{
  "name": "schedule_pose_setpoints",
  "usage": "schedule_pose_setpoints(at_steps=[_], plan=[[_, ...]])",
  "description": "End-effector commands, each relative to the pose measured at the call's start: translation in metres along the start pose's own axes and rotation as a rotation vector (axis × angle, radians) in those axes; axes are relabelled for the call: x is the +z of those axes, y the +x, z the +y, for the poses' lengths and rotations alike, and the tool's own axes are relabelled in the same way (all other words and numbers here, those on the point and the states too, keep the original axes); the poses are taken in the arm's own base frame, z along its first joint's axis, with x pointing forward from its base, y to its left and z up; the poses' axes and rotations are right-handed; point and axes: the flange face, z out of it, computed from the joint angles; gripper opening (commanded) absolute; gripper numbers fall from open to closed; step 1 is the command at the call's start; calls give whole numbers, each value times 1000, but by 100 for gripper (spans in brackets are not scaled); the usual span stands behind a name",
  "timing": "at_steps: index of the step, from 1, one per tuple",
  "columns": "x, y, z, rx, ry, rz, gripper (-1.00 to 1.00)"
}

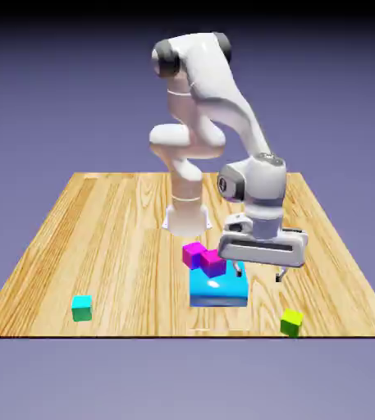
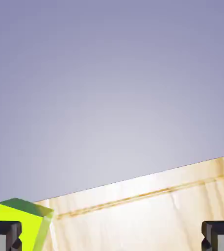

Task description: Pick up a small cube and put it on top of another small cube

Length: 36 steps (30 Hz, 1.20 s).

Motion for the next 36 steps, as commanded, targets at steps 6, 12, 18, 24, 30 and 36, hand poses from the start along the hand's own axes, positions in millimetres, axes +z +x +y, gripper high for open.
schedule_pose_setpoints(at_steps=[6,12,18,24,30,36], plan=[[42,-36,-26,132,-94,-77,0],[79,-57,-40,226,-142,-121,0],[110,-60,-36,226,-142,-121,-100],[48,-43,-17,143,-176,-79,-100],[19,-16,26,35,-221,-33,-100],[-16,12,73,-38,-239,-28,-100]])
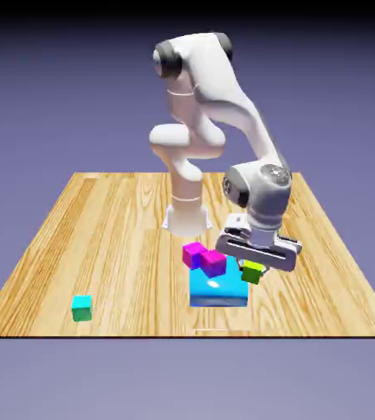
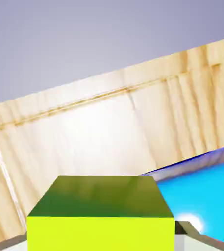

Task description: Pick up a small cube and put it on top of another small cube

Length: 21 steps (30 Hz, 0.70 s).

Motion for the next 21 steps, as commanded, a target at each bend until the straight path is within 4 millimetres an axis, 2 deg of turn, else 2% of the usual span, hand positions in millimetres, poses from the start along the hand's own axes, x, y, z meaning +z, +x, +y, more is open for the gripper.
schedule_pose_setpoints(at_steps=[1,11,12,13,18,19,20,21], plan=[[-4,4,10,-10,0,0,-100],[-39,29,109,-109,82,-71,-100],[-41,30,117,-118,95,-80,-100],[-41,30,117,-118,95,-80,-100],[25,26,109,-118,95,-79,-100],[29,25,109,-118,95,-80,-100],[29,25,109,-118,95,-80,100],[29,25,109,-118,95,-80,100]])
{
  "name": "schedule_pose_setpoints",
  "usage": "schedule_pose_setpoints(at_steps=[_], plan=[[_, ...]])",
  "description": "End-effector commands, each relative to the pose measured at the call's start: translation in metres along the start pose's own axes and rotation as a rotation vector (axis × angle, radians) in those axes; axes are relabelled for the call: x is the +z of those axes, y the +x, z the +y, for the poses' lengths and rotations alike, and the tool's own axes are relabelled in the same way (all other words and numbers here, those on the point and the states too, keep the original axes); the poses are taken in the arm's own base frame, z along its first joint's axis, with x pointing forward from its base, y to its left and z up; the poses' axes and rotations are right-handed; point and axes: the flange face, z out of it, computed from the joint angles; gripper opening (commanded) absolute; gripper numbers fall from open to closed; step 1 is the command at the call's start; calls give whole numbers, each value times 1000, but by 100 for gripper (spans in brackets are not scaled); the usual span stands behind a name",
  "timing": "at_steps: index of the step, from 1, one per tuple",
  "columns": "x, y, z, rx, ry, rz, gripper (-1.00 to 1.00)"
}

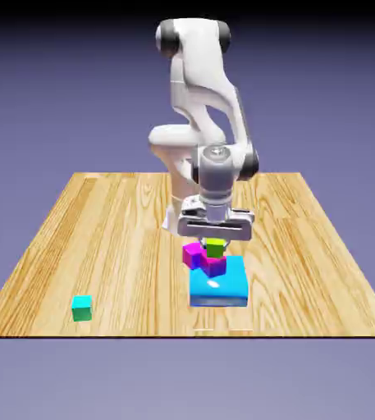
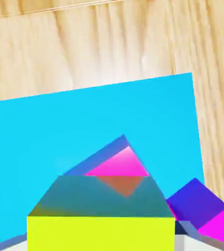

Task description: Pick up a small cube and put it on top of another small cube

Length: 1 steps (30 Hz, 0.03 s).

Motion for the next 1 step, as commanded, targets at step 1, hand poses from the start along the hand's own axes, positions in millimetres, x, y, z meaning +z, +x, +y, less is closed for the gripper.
schedule_pose_setpoints(at_steps=[1], plan=[[-13,1,-1,0,0,1,100]])
